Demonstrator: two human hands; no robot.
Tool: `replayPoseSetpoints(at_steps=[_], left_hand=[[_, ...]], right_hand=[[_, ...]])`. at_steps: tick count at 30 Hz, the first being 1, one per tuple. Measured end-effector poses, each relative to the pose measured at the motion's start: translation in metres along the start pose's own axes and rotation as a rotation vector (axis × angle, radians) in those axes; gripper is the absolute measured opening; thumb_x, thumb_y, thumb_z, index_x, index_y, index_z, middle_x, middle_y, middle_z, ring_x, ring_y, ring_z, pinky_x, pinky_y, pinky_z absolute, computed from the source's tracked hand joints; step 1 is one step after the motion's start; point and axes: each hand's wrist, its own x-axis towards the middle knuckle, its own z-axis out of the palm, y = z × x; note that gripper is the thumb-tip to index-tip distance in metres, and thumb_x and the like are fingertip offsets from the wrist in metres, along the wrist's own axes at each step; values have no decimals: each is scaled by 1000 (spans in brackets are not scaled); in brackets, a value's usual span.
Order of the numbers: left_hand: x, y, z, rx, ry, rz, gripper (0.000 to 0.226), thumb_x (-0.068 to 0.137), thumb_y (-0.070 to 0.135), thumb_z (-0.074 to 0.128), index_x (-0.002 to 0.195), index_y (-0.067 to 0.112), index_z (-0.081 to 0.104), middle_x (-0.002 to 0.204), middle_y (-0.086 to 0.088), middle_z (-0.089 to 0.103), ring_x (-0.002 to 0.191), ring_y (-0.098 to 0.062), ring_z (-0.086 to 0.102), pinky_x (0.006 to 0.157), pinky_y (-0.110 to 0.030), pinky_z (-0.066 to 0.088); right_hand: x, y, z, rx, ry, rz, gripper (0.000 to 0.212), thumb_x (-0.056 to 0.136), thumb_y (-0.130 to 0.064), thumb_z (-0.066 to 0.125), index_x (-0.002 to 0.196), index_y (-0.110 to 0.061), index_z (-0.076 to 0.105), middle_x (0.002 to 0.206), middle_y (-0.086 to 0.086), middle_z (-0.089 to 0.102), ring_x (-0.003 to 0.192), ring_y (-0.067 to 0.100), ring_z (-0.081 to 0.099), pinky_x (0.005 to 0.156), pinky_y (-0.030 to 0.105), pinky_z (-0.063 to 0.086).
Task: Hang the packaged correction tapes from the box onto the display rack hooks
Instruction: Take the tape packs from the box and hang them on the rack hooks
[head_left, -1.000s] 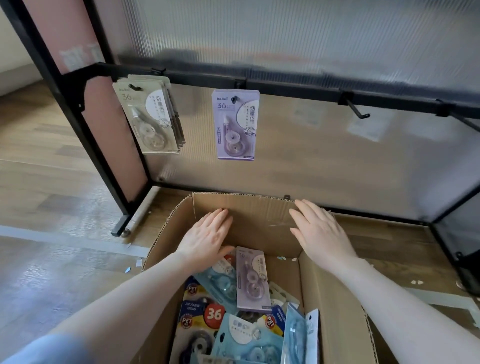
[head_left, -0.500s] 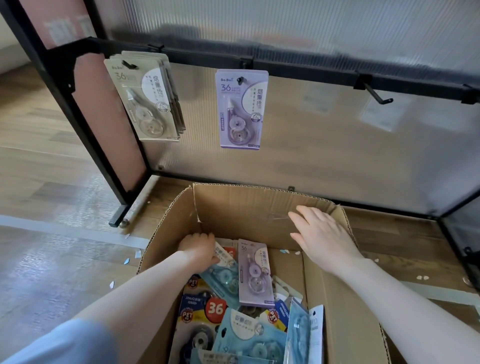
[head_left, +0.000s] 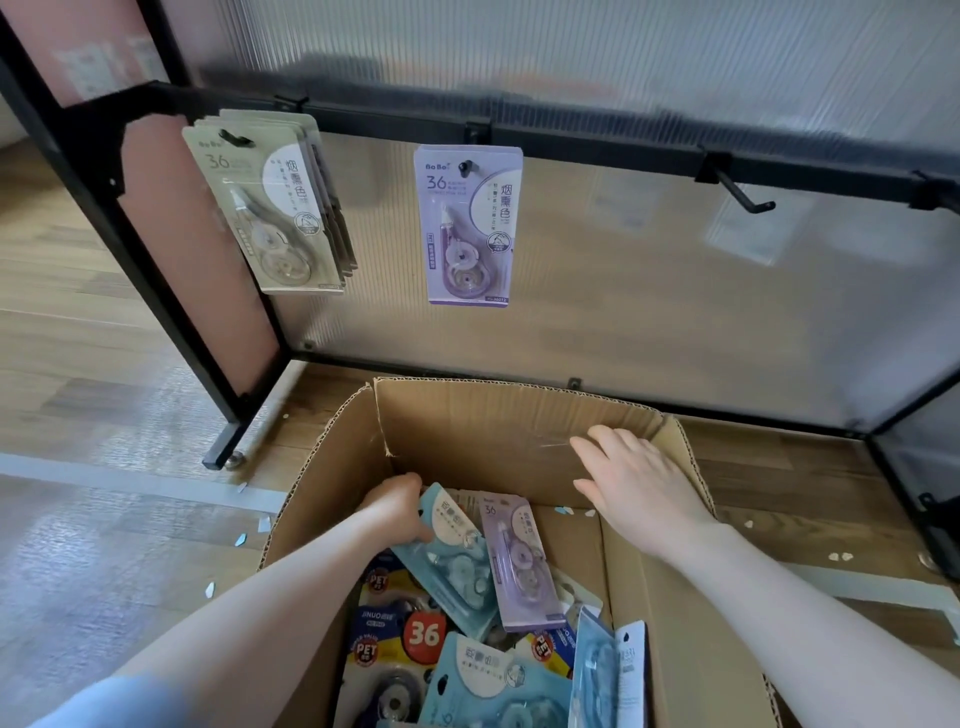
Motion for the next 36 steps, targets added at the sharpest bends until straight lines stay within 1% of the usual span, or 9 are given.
replayPoseSetpoints(at_steps=[2,6,8,12,15,20,26,30,36], left_hand=[[-1,1,-7,-26,4,32,49,80,19,70,123,12,49,117,-3,55,87,-10,51,53,-14,40],[-6,5,-20,-19,9,87,37,85,17,64,120,10,55,105,-2,57,83,-11,54,50,-14,40],[-8,7,-28,-2,-4,98,32,89,17,59,120,9,56,107,-4,59,83,-11,56,50,-14,43],[-13,9,-48,19,-20,112,30,93,15,50,123,8,55,116,-9,62,97,-17,63,66,-22,53],[-17,8,-60,40,-43,117,30,94,17,50,122,10,56,115,-8,63,97,-16,63,60,-17,50],[-23,4,-68,52,-107,101,24,92,17,51,114,11,59,110,-5,64,82,-11,58,48,-14,41],[-25,3,-73,73,-124,122,23,92,18,52,113,11,59,109,-4,64,81,-10,57,48,-14,40],[-24,2,-74,86,-129,151,23,92,16,53,113,10,59,108,-5,64,83,-11,58,52,-14,42],[-24,0,-76,78,-136,163,25,92,18,53,115,11,60,110,-6,63,88,-12,59,55,-14,42]], right_hand=[[3,0,2,-10,-14,0,45,99,-35,36,140,-17,31,135,3,37,125,23,37,103,33,30],[7,-2,9,-22,-69,-2,39,99,-36,36,134,-18,36,127,1,43,119,22,41,98,31,32],[7,-3,11,-20,-132,-9,36,99,-36,36,130,-18,39,124,2,47,117,22,44,96,32,34],[10,-6,13,-49,-269,-55,35,100,-35,35,128,-15,42,124,6,48,116,25,45,94,35,37],[14,-9,18,-45,-326,-63,33,100,-33,36,125,-14,44,124,8,48,116,26,46,94,36,37],[25,-20,38,32,-384,-43,35,99,-33,38,126,-12,45,125,8,48,118,27,45,96,38,39],[44,-39,62,96,-412,-74,41,97,-29,39,135,-12,42,131,9,45,122,27,43,100,38,36],[58,-45,75,108,-467,-75,49,96,-38,42,139,-15,37,135,8,43,125,28,40,104,40,33],[70,-46,87,79,-523,-72,52,96,-42,40,140,-15,35,136,10,43,125,29,40,103,39,32]])
